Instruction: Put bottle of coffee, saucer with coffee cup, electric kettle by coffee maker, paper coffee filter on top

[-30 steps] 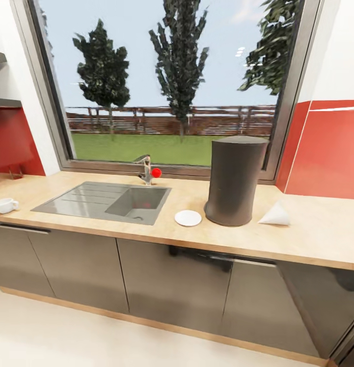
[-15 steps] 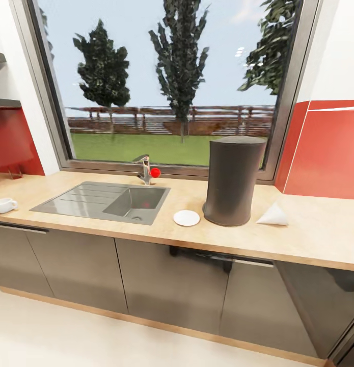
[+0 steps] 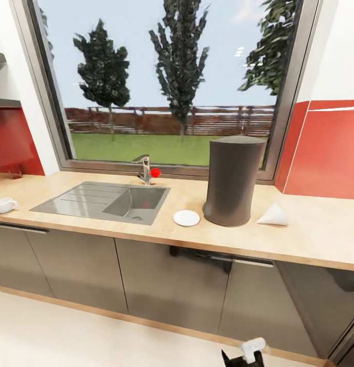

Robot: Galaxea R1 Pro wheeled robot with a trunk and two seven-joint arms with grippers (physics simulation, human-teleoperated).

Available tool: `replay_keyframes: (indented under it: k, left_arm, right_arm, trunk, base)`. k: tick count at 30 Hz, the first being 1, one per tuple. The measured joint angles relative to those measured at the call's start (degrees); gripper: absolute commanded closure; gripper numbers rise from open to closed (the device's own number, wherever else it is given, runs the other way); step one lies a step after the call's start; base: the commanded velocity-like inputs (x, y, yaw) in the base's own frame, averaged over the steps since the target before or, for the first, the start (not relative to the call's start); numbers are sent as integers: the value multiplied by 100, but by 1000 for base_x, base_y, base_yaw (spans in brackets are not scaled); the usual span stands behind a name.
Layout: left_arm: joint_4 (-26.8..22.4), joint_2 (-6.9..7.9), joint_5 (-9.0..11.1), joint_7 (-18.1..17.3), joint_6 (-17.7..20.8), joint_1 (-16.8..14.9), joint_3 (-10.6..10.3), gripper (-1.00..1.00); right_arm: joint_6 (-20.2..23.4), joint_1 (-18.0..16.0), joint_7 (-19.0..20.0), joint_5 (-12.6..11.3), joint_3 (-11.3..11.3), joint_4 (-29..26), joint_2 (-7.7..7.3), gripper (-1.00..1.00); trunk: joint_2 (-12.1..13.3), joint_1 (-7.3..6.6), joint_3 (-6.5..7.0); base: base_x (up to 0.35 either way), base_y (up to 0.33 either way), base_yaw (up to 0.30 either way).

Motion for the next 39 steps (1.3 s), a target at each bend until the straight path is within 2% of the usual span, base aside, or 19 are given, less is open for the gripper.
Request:
replay_keyframes:
  k: [2, 3, 5, 9, 10, 11, 15, 18, 19, 23, 29, 39]
  left_arm:
    - [2, 2, 0, -1, 1, 0, 0, -100]
    - [1, 2, 0, -1, 1, 0, 0, -100]
    - [3, 2, -1, 3, -2, 0, 0, -100]
    - [2, 19, -1, 2, -3, 0, 1, -100]
    - [3, 26, -1, 3, -3, 0, 1, -100]
    - [3, 37, -1, 4, -5, 0, 1, -100]
    - [2, 44, -1, 5, -5, 0, 1, -100]
    - [2, 46, 0, 3, -7, 0, 1, -100]
    - [2, 46, 0, 2, -7, 0, 1, -100]
    - [2, 46, 0, 3, -7, 0, 1, -100]
    - [2, 43, 5, 3, -7, 0, 1, -100]
    - [2, 38, 7, 4, -7, 0, 8, -100]
  right_arm:
    - [226, -1, 436, -10, 188, -707, 0, -100]
    - [366, 0, 526, -10, 215, -894, -1, -100]
    - [1439, -3, 751, -46, 271, -1960, -13, -100]
    - [2163, -1, 850, -65, 295, -2993, -22, -100]
    - [2410, -2, 898, -73, 300, -3401, -24, -100]
    - [2856, -2, 1119, -81, 300, -4015, -26, -100]
    - [3340, -35, 1588, -69, 297, -4813, -27, -100]
    - [3454, -95, 1705, -70, 251, -5094, -29, -100]
    - [3479, -173, 1726, -67, 39, -5188, -31, -100]
    - [3615, -319, 1743, -69, -350, -5264, -35, -100]
    - [3820, -417, 1748, -70, -485, -5310, -37, -100]
    - [3880, -447, 1751, -68, -509, -5345, -47, -100]
  trunk:
    - [0, 0, 0]
    - [0, 0, 0]
    - [0, 0, 1]
    - [0, 0, 0]
    - [0, 0, 1]
    - [0, 0, 1]
    - [0, 0, 0]
    - [0, 0, 0]
    - [0, 0, 0]
    - [0, 0, 0]
    - [0, 0, 0]
    - [0, 0, 0]
  base:
    - [0, 0, 0]
    - [0, 0, 0]
    - [0, 0, 0]
    - [0, 0, 0]
    - [0, 0, 0]
    - [0, 0, 0]
    - [0, 0, 0]
    - [0, 0, 0]
    - [0, 0, 0]
    - [0, 0, 0]
    - [0, 0, 0]
    - [0, 0, 0]
